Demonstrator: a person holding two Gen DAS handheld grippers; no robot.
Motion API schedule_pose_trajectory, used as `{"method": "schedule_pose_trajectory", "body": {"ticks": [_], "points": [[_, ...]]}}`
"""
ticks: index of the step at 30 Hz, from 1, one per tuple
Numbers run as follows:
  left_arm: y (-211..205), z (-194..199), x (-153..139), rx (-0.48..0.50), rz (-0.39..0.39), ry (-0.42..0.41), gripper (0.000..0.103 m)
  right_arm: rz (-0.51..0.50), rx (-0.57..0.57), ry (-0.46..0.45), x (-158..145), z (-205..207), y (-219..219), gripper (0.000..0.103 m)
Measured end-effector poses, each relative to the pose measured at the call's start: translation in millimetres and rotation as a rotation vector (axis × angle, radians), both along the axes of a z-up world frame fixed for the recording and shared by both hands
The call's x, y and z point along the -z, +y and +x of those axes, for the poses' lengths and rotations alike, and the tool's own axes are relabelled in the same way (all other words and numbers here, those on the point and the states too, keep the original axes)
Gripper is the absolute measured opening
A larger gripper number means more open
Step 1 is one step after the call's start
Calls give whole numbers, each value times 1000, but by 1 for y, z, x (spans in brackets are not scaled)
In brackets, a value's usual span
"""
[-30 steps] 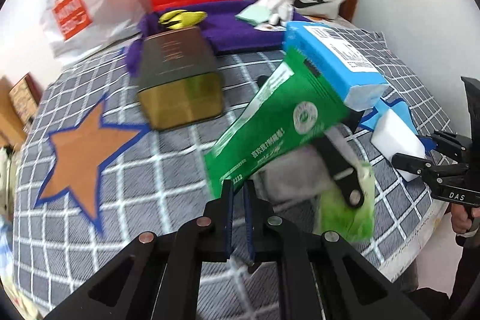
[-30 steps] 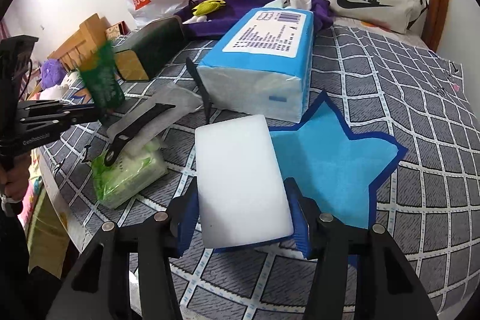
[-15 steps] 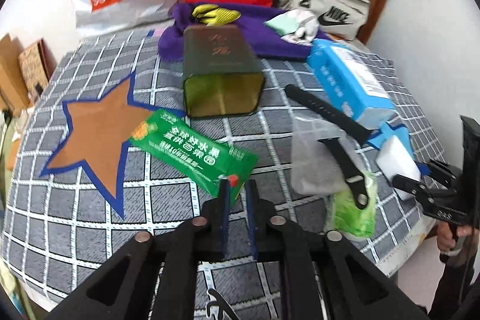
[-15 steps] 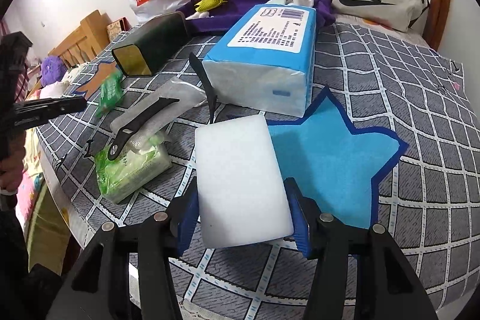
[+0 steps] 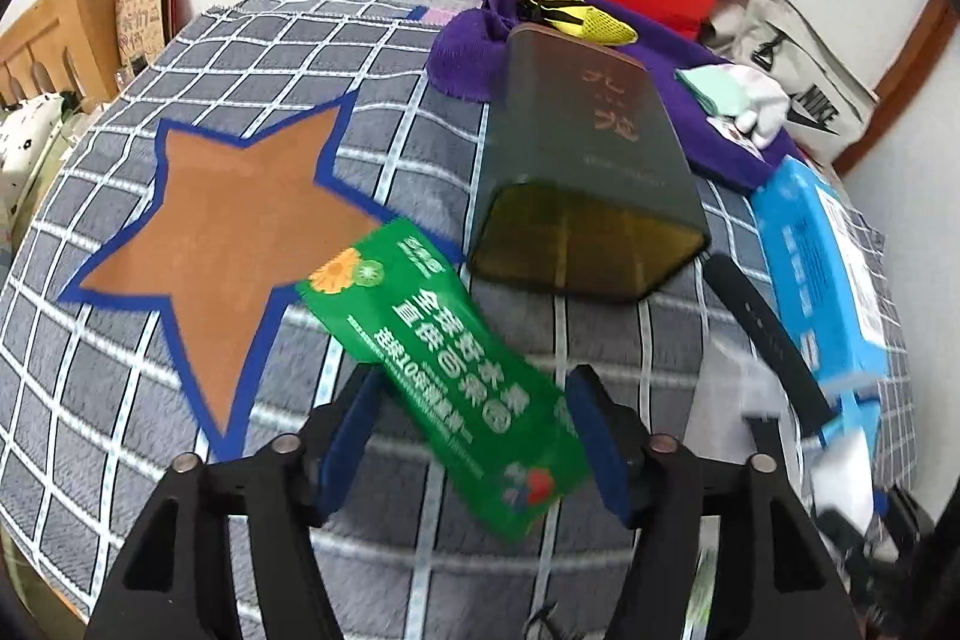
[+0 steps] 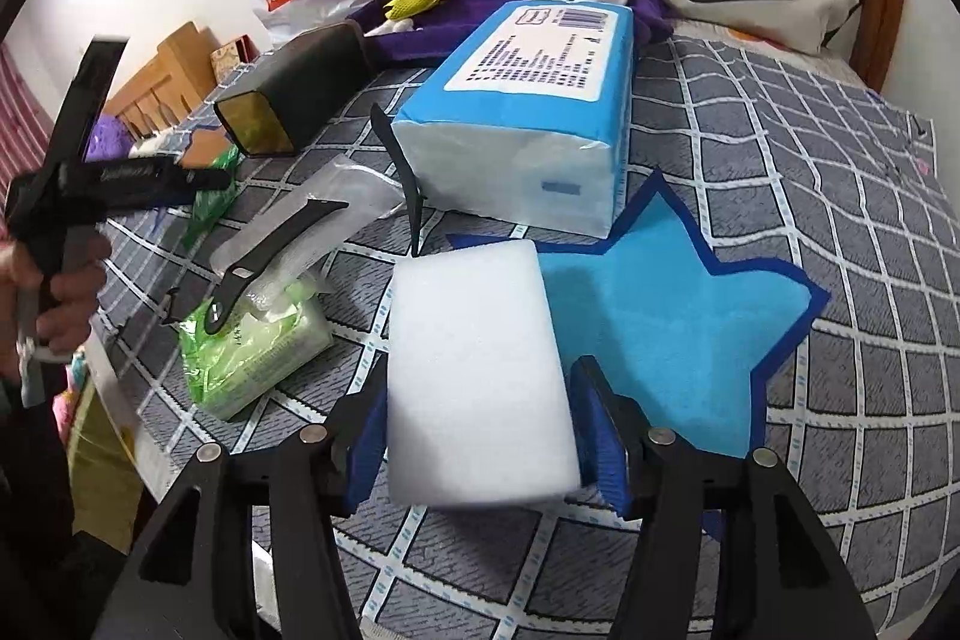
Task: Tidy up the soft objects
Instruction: 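Carry the green packet with the left gripper while the right carries the sponge to the purple towel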
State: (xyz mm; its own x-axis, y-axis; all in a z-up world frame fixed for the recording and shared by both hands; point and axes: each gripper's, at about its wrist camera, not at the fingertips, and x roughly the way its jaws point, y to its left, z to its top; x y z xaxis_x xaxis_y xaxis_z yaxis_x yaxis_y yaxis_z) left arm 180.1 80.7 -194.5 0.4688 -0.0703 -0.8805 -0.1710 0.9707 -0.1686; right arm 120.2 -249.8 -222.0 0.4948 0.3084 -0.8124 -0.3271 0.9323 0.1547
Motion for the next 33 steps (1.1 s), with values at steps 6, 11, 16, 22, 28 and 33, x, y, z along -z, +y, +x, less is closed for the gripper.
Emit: {"method": "schedule_pose_trajectory", "body": {"ticks": [6, 11, 16, 22, 28, 33], "points": [[-13, 15, 8, -29, 116, -16, 66, -38, -11, -41, 1, 0, 7, 51], [-7, 11, 7, -36, 136, -33, 43, -42, -20, -55, -4, -1, 8, 50], [10, -1, 2, -18, 53, -33, 31, 32, -21, -70, -22, -2, -1, 50], [14, -16, -6, 11, -21, -32, 25, 32, 2, -111, -41, 0, -7, 50], [16, -25, -22, 25, -39, -63, 23, 25, 19, -142, -59, 7, -7, 50], [20, -29, -37, 29, -51, -90, 23, 13, 6, -169, -73, 11, -2, 50]]}}
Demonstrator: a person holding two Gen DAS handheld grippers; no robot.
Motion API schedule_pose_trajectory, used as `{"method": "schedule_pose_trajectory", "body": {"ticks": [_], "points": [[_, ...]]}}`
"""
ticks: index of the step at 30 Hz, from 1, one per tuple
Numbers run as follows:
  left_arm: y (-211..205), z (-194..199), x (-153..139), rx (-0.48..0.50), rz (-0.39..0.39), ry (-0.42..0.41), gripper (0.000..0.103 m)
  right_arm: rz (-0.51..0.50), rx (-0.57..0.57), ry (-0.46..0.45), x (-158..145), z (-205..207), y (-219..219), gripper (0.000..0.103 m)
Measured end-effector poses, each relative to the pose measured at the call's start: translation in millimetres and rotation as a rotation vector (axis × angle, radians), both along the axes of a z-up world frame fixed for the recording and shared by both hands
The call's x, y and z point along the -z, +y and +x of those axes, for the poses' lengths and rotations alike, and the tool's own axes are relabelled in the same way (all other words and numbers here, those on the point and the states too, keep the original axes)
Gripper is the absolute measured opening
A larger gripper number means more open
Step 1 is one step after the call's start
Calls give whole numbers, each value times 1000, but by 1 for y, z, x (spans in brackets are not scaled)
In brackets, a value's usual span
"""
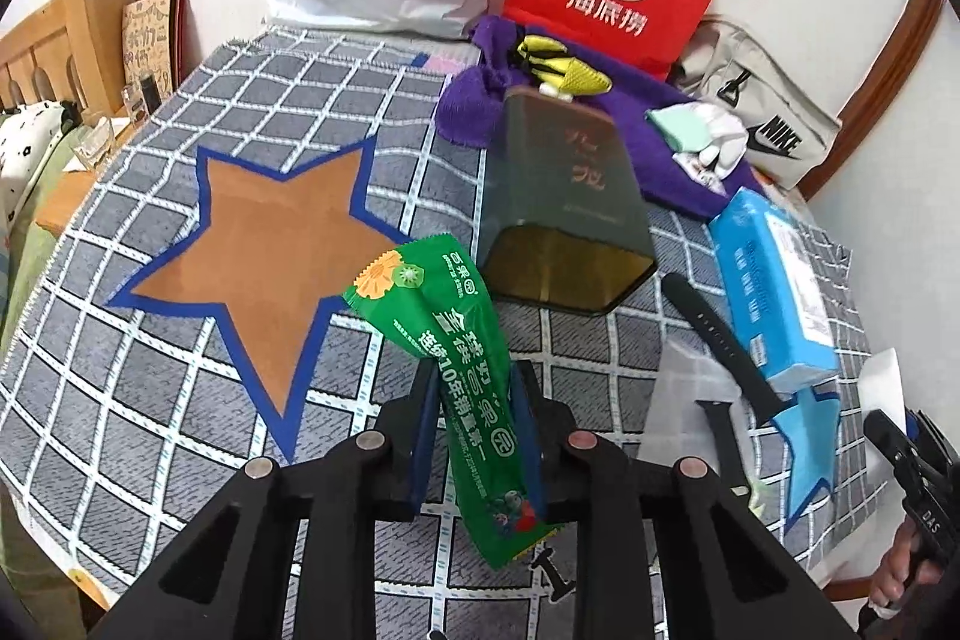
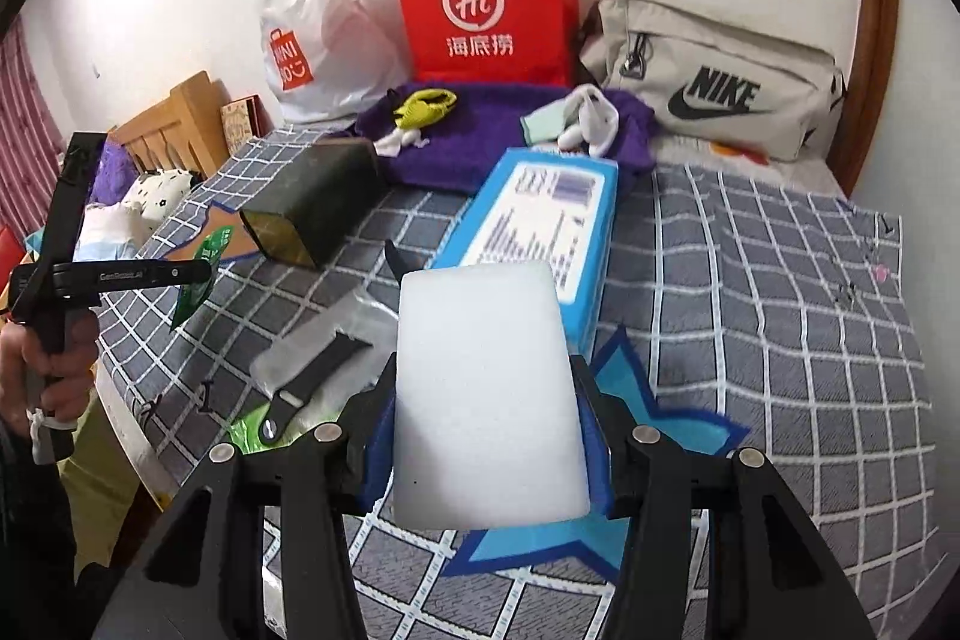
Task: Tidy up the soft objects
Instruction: 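Carry the green packet with the left gripper while the right carries the sponge to the purple towel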
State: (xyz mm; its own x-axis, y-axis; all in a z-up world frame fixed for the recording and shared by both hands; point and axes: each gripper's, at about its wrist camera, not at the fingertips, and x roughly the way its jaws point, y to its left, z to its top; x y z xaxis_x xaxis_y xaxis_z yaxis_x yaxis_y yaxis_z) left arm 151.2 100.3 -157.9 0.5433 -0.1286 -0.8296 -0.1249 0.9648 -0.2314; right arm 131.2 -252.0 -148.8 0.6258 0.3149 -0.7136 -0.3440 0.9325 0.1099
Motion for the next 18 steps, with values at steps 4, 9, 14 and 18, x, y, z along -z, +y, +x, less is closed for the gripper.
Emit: {"method": "schedule_pose_trajectory", "body": {"ticks": [4, 9, 14, 18], "points": [[1, -1, -13, 8, -7, -26, 23, -3, 0, -7, -8, 8, 3, 50], [-6, 5, -30, 41, -9, -56, 23, 1, 32, -2, -14, 23, 1, 50], [-15, 16, -49, 68, 5, -90, 23, 20, 51, -28, -27, 35, -2, 50], [-22, 29, -62, 84, 15, -113, 23, 35, 59, -29, -36, 50, -4, 50]]}}
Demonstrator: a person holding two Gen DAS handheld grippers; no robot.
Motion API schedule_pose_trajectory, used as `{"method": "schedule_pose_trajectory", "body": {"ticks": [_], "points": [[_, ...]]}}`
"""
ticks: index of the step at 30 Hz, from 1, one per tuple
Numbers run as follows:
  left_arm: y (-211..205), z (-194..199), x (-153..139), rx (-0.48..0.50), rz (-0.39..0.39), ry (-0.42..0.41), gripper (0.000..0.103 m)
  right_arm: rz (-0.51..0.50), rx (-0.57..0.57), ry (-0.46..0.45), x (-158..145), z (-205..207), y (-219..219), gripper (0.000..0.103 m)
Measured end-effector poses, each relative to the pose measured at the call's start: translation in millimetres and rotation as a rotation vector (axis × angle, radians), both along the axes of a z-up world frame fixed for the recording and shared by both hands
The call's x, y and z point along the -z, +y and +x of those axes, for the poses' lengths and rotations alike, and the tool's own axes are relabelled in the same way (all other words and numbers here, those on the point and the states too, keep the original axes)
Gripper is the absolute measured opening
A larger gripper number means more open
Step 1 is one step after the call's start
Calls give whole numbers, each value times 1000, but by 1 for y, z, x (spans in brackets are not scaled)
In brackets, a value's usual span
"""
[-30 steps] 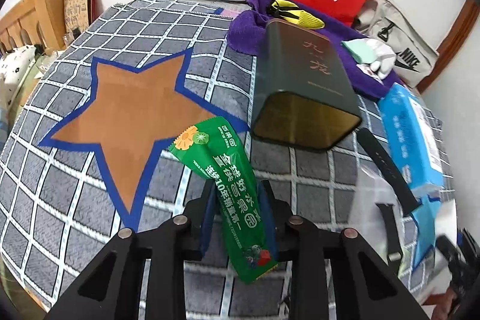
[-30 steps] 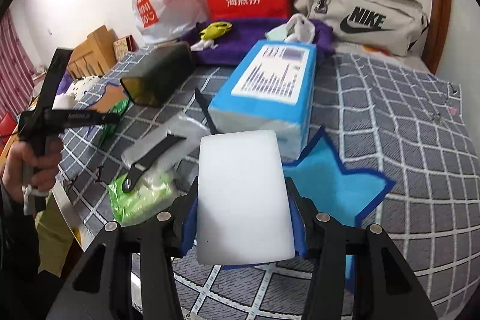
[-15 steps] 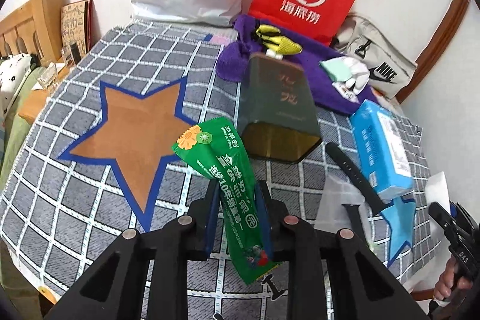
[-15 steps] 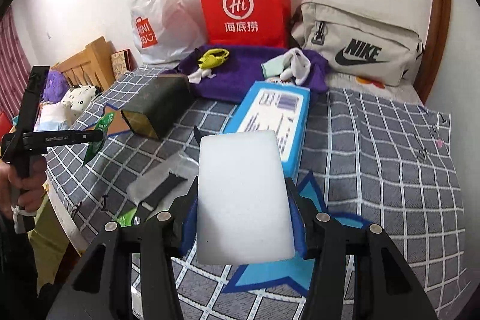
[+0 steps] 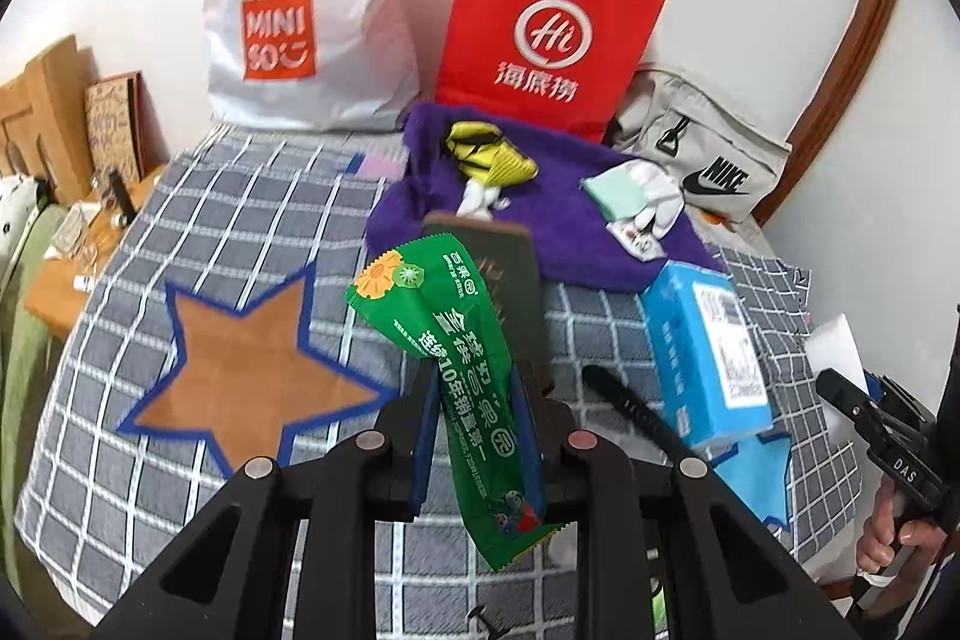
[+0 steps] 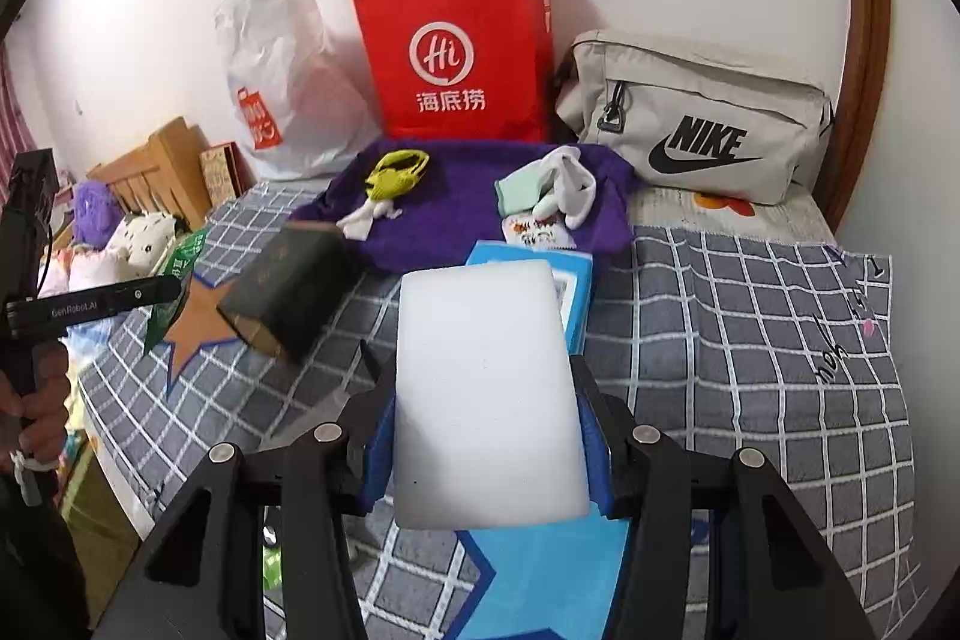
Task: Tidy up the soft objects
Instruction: 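Carry the green packet with the left gripper while the right carries the sponge to the purple towel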
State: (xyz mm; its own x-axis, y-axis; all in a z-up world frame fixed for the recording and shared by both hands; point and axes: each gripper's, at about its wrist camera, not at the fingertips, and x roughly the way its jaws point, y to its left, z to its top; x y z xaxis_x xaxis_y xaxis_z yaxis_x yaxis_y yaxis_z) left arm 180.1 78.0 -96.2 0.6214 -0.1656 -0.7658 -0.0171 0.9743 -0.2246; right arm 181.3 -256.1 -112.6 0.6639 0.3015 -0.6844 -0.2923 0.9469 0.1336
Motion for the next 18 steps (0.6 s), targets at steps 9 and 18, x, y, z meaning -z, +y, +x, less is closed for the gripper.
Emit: {"method": "schedule_pose_trajectory", "body": {"ticks": [9, 18], "points": [[-20, 35, -15, 36, 15, -24, 23, 5, 10, -4, -13, 48, 2, 50], [-30, 78, -20, 47, 21, -27, 23, 38, 23, 7, -18, 102, 4, 51]]}}
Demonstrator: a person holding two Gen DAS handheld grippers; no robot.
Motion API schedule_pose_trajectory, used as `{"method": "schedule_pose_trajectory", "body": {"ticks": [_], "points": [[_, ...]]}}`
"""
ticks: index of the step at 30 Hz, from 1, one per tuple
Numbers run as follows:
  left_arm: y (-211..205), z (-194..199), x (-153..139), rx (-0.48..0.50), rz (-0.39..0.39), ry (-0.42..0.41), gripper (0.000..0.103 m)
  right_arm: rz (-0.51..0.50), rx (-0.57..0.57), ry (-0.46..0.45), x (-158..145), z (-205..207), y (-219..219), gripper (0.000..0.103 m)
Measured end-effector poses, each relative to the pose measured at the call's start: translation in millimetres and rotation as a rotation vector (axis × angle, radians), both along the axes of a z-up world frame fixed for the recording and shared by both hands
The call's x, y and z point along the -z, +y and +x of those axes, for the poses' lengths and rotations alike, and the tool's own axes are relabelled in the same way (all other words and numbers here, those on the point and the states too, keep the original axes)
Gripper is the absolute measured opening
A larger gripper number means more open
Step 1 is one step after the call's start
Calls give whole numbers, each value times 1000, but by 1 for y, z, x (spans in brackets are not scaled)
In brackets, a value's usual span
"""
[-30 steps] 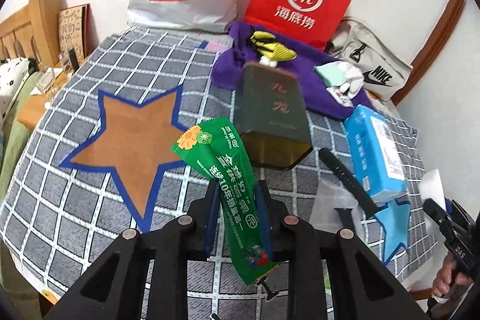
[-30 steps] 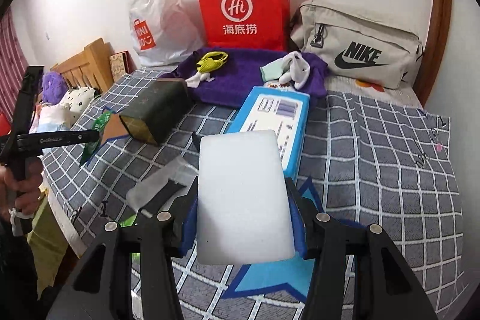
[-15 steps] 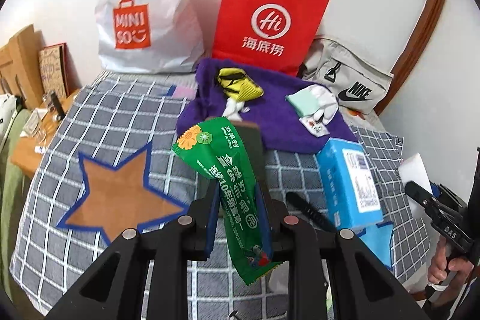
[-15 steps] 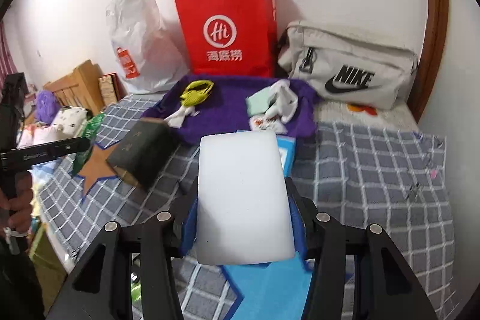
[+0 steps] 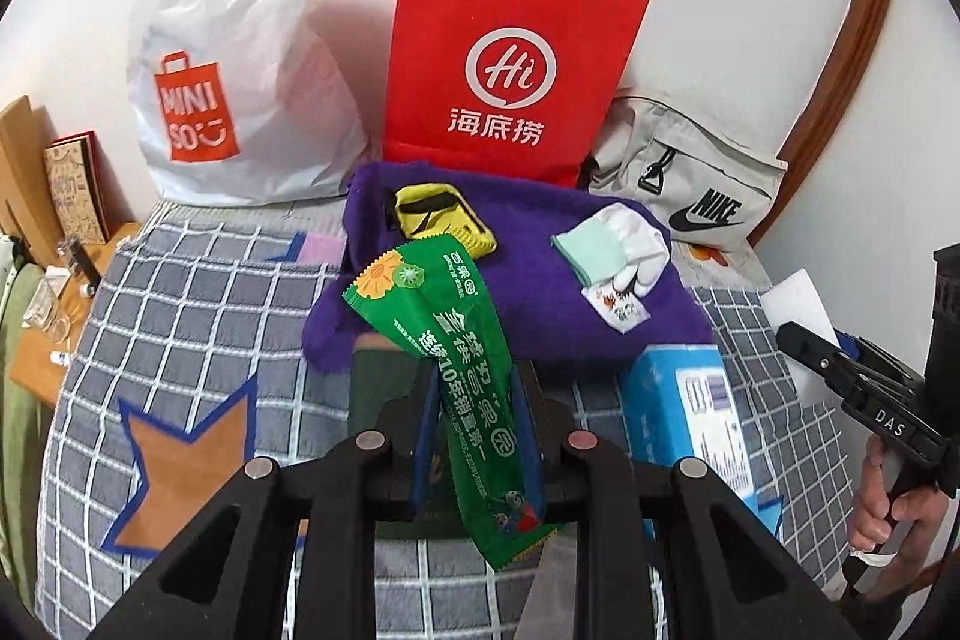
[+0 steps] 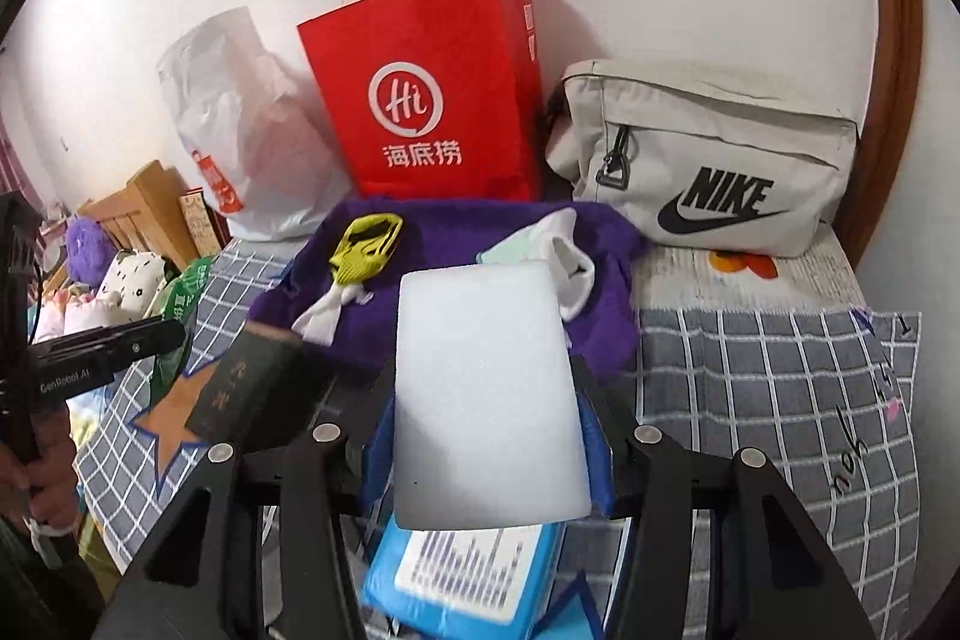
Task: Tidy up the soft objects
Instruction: 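Carry the green packet with the left gripper while the right carries the sponge to the purple towel, then open the left gripper over the towel while the right releases the sponge there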
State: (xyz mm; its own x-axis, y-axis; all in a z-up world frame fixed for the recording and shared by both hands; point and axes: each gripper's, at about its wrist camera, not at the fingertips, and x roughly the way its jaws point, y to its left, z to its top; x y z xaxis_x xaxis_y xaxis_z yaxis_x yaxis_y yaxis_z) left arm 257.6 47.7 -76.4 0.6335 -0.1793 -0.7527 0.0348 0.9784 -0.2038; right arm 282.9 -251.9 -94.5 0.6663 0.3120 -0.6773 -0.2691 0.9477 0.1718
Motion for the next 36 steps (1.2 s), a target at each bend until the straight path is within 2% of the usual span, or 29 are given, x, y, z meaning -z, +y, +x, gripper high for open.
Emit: {"method": "schedule_pose_trajectory", "body": {"ticks": [9, 12, 18, 24, 28, 32, 36], "points": [[0, 46, 6, 1, 4, 17, 23, -21, -6, -21, -4, 48, 12, 51], [3, 63, 9, -15, 6, 28, 23, -25, -11, 23, -1, 69, 17, 51], [3, 93, 15, -20, -17, 41, 23, -57, -50, 17, 4, 100, 33, 51], [-1, 118, 34, -1, -18, 82, 23, -106, -82, 63, 30, 122, 41, 51], [-1, 133, 46, 2, -49, 107, 23, -122, -88, 101, 50, 135, 42, 51], [2, 142, 55, -9, -31, 111, 23, -156, -90, 148, 66, 141, 42, 51], [7, 147, 67, -9, -66, 129, 23, -168, -106, 166, 77, 145, 41, 51]]}}
